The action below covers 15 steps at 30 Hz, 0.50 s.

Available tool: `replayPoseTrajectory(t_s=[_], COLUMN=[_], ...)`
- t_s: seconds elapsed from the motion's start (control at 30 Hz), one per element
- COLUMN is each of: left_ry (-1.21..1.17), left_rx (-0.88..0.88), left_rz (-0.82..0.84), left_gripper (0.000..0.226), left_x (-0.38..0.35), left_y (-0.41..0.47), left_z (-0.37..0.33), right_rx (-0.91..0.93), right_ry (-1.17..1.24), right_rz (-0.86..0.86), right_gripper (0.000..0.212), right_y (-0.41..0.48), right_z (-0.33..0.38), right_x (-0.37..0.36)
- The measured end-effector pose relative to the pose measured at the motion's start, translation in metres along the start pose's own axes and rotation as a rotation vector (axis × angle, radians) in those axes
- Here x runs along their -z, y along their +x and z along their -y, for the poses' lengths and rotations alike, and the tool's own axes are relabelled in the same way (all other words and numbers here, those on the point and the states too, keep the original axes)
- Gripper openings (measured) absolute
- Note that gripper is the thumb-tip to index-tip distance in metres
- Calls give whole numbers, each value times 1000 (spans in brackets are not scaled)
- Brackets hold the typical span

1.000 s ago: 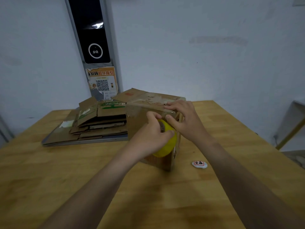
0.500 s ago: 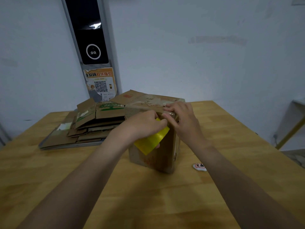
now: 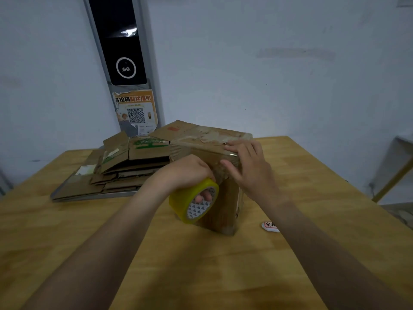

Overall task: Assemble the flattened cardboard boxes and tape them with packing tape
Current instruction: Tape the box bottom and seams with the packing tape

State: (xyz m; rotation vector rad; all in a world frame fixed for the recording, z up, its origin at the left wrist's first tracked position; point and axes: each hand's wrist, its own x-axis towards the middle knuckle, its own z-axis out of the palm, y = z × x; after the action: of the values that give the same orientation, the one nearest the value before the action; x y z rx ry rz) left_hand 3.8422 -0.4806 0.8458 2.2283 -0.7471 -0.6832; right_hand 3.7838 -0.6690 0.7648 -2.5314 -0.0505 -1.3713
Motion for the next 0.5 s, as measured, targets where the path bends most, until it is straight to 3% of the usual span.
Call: replayPoseTrajectory(t_s=[0.17,0.27,0.33,0.4,0.43,0.5], left_ry=[17,41,43,11,3,12], left_rx=[-52,-61,-56,-46,-44,-42], left_rz=[-101,-161,-188,-194,-200,-211], left_gripper=[30,33,34,33,33,33], left_x=[-5,-7,-9,-12,-14,-16], left_y=[3,5,5,6,6,6], left_z=[2,5,7,8,8,7], right_rx=[-40,-101,-201,-289,-345,-482], right_ry=[-9,188,294,183,80,-97], right_rz=[70,165,109,72,143,479], right_gripper=[41,42,40,26,21,21], right_y=[8,10,1,-12,-21,-40], right_z=[4,-5,-14,-25,-32,-44], right_x=[2,17,28,36,40,46])
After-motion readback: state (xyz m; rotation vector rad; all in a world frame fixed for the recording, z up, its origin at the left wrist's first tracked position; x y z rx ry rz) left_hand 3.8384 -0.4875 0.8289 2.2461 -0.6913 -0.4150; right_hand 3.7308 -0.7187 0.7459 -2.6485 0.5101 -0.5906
